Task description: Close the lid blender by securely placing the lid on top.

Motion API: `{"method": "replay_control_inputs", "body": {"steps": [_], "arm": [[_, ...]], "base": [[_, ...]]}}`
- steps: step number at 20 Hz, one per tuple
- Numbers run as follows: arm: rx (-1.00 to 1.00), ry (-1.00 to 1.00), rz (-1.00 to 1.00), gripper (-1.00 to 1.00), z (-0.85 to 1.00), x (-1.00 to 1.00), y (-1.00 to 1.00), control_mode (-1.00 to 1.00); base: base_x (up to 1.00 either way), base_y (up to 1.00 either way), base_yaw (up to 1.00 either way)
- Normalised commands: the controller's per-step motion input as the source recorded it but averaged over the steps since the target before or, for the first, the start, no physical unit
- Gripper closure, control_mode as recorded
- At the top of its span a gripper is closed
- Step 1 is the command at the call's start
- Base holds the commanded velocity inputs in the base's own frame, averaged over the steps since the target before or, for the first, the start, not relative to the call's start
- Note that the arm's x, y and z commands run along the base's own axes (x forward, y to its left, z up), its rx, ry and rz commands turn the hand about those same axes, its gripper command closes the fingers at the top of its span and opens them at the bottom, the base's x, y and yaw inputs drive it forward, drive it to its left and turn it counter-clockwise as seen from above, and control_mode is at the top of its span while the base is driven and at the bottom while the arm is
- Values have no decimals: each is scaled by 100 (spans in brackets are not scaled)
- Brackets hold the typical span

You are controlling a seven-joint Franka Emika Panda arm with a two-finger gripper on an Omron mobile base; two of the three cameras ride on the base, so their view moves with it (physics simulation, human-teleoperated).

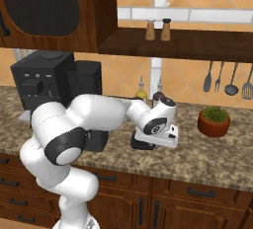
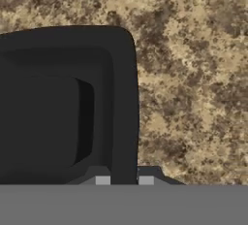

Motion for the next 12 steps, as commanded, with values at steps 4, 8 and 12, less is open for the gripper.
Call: {"method": "replay_control_inputs", "body": {"steps": [4, 8, 12], "arm": [[3, -1, -3, 100, 88, -10, 0, -100], [0, 0, -5, 100, 99, -21, 0, -100], [3, 0, -9, 100, 100, -31, 2, -100]], "base": [[0, 0, 0], [0, 0, 0], [0, 0, 0]]}}
